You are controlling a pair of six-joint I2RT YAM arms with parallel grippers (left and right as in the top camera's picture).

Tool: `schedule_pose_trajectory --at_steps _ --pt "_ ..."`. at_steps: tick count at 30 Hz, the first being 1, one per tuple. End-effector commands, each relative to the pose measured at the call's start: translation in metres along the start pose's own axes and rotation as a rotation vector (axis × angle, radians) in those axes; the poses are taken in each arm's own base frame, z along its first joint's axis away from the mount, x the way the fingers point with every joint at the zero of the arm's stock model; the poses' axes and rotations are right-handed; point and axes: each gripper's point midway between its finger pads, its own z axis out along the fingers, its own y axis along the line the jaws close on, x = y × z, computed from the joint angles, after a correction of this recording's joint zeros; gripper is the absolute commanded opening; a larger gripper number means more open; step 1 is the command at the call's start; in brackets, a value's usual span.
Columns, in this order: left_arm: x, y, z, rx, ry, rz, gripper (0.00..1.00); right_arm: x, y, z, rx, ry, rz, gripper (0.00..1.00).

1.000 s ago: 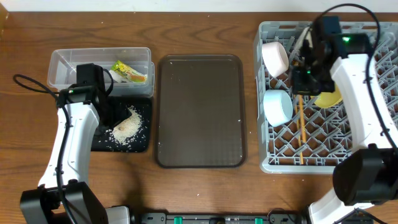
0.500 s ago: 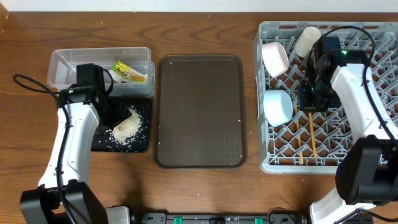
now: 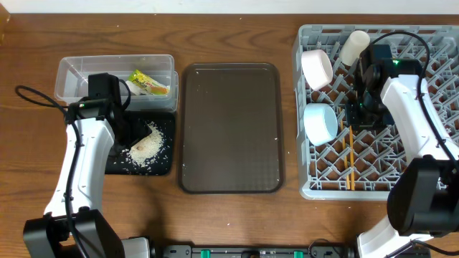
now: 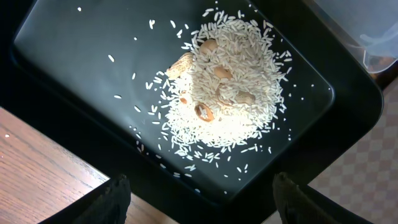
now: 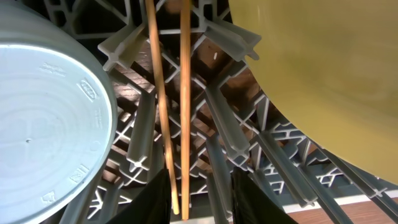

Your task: Sort waste into correct bins and load items into the dishwasher rack

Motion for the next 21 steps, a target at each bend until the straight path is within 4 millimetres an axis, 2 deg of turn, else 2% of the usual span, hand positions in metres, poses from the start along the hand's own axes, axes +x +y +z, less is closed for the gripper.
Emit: schedule_pose_trajectory --at_steps 1,3,7,11,13,15,17,21 --pt "-0.004 0.003 -0.007 -0.005 -0.027 -0.014 0.76 0.000 -0.006 -0.004 0.007 -0.016 0.019 0.30" --pt "-0.003 0.000 -0.007 0.006 -0.021 0.022 0.76 -0.001 -0.001 -0.006 -0.024 -0.024 0.019 0.30" --pt "0.000 -0.018 -0.009 0.087 -0.015 0.158 0.76 -0.016 0.017 -0.019 -0.138 -0.114 0.024 0.31" --pt "0.003 -0.044 -0.013 0.160 -0.044 0.291 0.76 -0.047 0.039 -0.051 -0.292 -0.307 0.016 0.34" --pt "0.010 -0.067 -0.016 0.234 -0.053 0.404 0.76 -0.062 0.044 -0.068 -0.336 -0.404 0.008 0.45" --pt "0.018 -0.085 -0.019 0.283 -0.064 0.507 0.76 -0.076 0.047 -0.084 -0.366 -0.494 -0.001 0.74" --pt "0.027 -0.095 -0.021 0.292 -0.067 0.589 0.77 -0.086 0.048 -0.093 -0.378 -0.550 -0.006 0.98" --pt "0.046 -0.091 -0.019 0.270 -0.004 0.642 0.76 -0.079 0.045 -0.090 -0.366 -0.522 0.002 0.99"
